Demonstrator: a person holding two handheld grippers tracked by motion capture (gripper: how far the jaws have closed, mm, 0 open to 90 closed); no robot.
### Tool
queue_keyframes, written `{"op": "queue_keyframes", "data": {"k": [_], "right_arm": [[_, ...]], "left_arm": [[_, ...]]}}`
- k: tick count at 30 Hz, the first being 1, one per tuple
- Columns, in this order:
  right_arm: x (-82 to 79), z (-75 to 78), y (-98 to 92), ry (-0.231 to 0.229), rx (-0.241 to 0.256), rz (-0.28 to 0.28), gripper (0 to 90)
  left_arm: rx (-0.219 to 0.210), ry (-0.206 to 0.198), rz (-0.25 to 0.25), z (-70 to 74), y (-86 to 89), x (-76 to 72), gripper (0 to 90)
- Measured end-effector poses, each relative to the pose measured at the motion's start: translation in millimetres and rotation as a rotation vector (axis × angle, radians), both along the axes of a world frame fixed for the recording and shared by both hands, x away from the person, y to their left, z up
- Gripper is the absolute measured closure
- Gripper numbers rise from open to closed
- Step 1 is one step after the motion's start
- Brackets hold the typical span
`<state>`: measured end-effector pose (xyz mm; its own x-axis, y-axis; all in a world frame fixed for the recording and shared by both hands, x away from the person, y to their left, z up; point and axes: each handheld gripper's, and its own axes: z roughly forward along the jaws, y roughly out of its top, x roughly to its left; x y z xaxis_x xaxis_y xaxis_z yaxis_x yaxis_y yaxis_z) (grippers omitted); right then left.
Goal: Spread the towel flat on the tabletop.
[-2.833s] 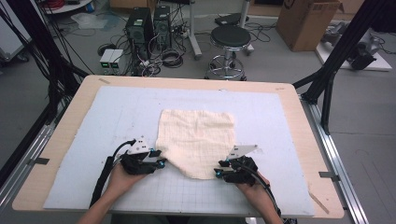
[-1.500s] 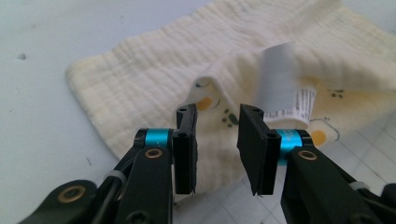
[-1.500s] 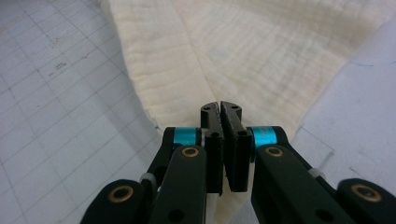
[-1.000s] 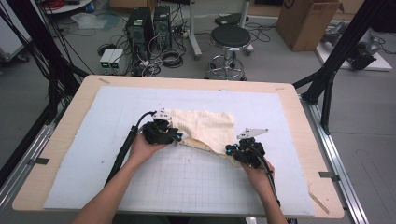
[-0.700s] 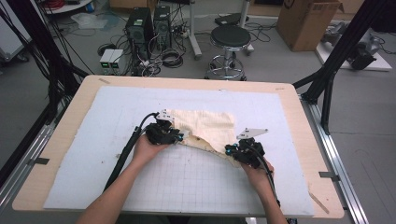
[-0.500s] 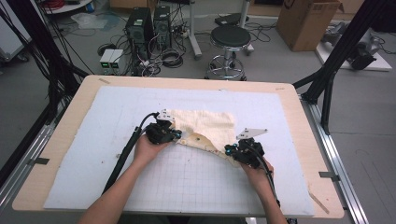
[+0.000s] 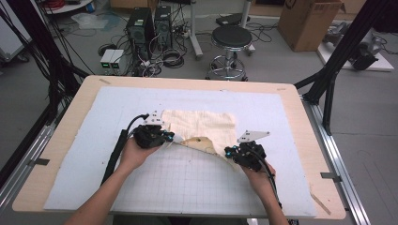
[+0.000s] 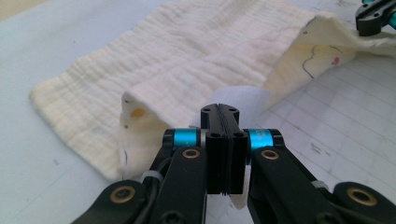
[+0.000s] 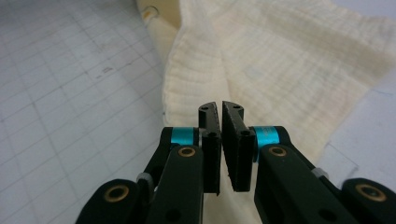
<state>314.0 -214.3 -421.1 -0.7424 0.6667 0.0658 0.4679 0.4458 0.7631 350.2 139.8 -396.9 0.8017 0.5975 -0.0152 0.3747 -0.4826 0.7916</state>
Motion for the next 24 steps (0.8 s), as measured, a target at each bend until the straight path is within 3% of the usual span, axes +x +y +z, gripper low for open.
{"op": "queue_keyframes", "data": {"k": [11, 14, 16, 19, 24], "right_arm": [[-25.1, 11.1, 13.3, -0.020, 0.006, 0.090, 86.8], [-30.8, 12.5, 17.0, -0.030, 0.003, 0.116, 85.6], [-34.1, 12.7, 18.8, -0.037, -0.001, 0.114, 76.4], [-35.0, 11.2, 18.1, -0.038, -0.011, 0.140, 74.4], [-39.6, 3.9, 12.1, -0.005, -0.027, 0.180, 70.1]], "left_arm": [[0.007, -0.012, -0.012, -6.7, 36.4, -54.5, 89.1], [-0.013, -0.009, -0.007, -8.7, 44.9, -64.5, 89.1], [-0.010, -0.013, 0.000, -10.3, 49.8, -69.7, 89.2], [-0.020, -0.003, 0.008, -13.5, 55.3, -73.5, 89.1], [-0.031, -0.007, 0.010, -16.7, 60.1, -81.9, 89.1]]}}
